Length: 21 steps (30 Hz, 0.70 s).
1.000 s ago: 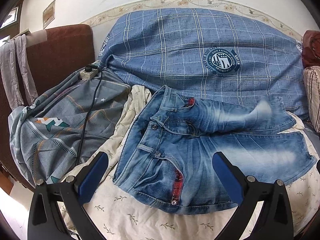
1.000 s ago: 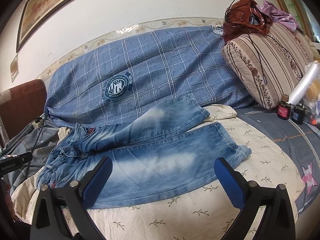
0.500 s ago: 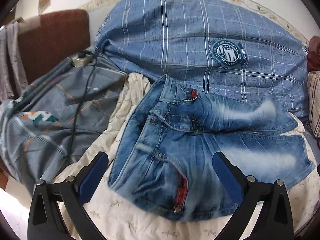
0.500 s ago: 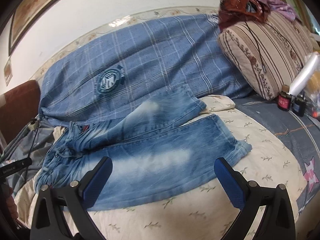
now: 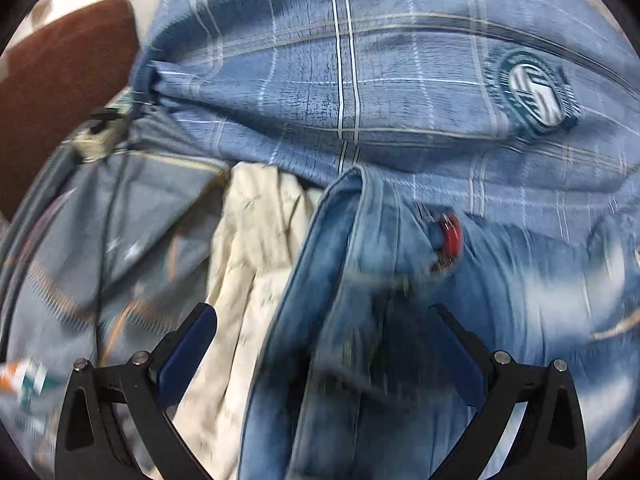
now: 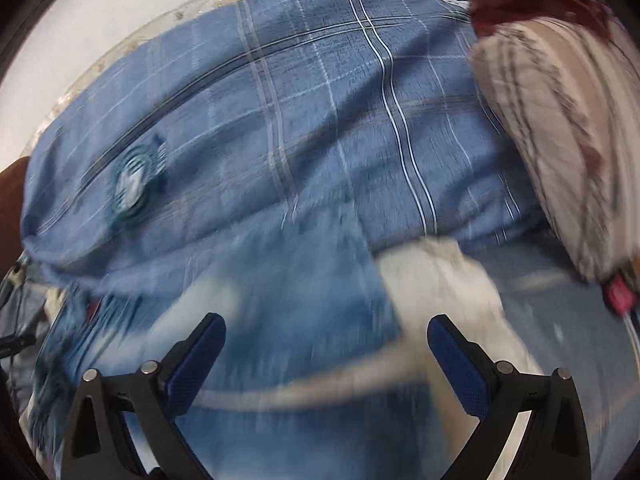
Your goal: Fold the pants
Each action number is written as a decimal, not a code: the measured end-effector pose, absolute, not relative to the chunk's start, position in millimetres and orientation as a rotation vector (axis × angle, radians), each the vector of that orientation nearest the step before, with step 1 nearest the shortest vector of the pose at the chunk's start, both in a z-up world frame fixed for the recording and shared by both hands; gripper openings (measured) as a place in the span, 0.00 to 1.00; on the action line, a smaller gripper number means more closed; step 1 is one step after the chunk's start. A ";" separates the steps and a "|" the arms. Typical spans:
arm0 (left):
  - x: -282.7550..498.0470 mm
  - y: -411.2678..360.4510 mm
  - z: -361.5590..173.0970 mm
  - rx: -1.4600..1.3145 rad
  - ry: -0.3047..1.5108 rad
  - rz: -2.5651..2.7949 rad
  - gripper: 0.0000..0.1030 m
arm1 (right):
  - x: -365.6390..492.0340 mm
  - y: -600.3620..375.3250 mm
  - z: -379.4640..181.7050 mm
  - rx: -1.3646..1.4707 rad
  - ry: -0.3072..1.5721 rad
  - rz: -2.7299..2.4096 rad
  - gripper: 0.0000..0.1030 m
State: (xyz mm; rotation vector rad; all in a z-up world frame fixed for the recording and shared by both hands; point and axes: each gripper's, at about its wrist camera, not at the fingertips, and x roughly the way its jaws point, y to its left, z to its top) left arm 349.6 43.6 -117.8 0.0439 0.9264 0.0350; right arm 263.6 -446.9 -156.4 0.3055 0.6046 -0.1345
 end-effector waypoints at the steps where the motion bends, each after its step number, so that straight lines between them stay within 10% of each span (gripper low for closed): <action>1: 364.4 45.8 -120.8 0.023 0.950 0.012 1.00 | 285.7 -453.0 -155.0 0.314 0.608 -0.126 0.99; 11: 444.3 48.7 -150.4 -0.114 1.067 -0.019 1.00 | 402.3 -469.7 -183.8 0.324 0.734 -0.239 0.98; 14: 452.9 40.9 -157.9 -0.168 1.064 -0.077 0.86 | 415.4 -463.2 -194.9 0.318 0.771 -0.196 0.71; 16: 459.4 33.0 -163.2 -0.140 1.074 -0.076 0.67 | 418.8 -453.9 -198.7 0.281 0.786 -0.161 0.33; 21: 456.4 33.3 -167.4 -0.156 1.081 -0.084 0.33 | 393.8 -437.6 -183.9 0.224 0.704 -0.114 0.15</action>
